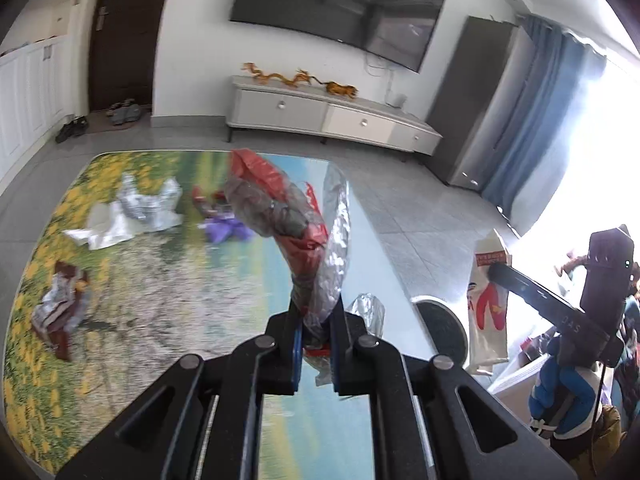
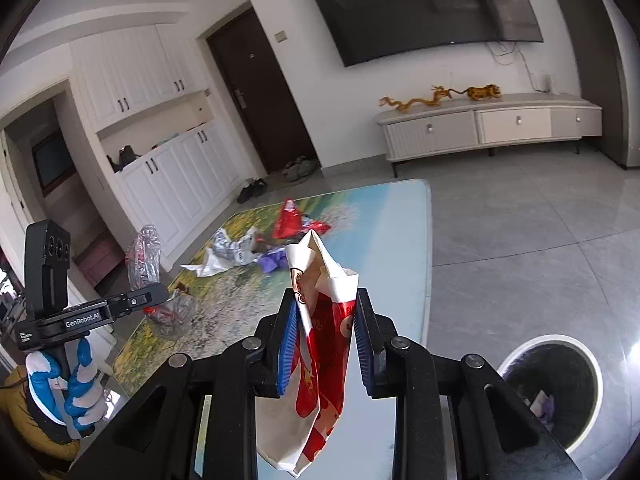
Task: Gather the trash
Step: 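Carry both items over the grey bin and open both grippers, then return both open tools to the table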
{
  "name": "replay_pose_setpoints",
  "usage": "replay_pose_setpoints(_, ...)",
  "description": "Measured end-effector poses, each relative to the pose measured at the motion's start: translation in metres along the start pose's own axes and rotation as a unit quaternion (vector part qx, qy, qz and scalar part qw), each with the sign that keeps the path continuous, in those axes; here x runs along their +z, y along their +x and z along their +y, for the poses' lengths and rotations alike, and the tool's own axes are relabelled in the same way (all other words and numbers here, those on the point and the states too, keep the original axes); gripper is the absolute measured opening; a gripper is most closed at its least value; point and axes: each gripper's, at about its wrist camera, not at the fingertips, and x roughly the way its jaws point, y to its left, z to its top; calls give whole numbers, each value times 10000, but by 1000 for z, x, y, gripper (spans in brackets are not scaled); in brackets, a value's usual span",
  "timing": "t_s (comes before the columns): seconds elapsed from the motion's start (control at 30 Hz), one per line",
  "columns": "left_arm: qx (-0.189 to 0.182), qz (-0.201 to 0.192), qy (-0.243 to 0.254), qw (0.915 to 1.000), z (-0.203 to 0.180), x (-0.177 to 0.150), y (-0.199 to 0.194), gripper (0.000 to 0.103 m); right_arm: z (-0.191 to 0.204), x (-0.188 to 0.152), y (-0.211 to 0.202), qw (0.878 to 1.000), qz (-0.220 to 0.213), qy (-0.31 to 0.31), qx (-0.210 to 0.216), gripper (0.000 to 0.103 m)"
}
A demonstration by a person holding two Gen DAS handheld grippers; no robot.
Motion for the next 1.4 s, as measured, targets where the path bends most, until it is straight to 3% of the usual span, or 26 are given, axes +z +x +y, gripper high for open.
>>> replay_pose_setpoints(0.17, -383, 378, 491, 9973, -67, 4, 38, 9, -62, -9, -30, 9974, -154, 297, -633, 27)
replay_pose_setpoints(0.43, -812, 1066, 1289, 9826, -172, -3, 126, 10, -164, -31, -38, 9804, 44, 814, -1792, 28)
replay_pose_setpoints(0.73, -1054, 1534, 1475, 9714, -244, -9, 216, 12, -229, -38, -9, 9652, 419, 1114, -2329, 30)
replay_pose_setpoints(0.93, -1142, 1750, 1391, 9680, -267, -13, 259, 15, -250, -44, 4, 9598, 590, 1301, -2416, 35)
replay_pose_setpoints(1.0, -1159, 1789, 1377, 9673, -272, -13, 269, 26, -252, -47, 5, 9585, 648, 1334, -2434, 35)
replay_pose_setpoints(1.07, -1133, 1782, 1339, 9682, -272, -12, 276, 49, -252, -48, 6, 9574, 682, 1353, -2458, 36)
replay_pose_setpoints(1.27, -1238, 1742, 1176, 9698, -266, -6, 278, 50, -252, -51, 4, 9545, 684, 1407, -2540, 37)
replay_pose_setpoints(1.4, -1124, 1529, 1087, 9758, -253, 1, 261, 50, -245, -47, -5, 9533, 600, 1401, -2606, 40)
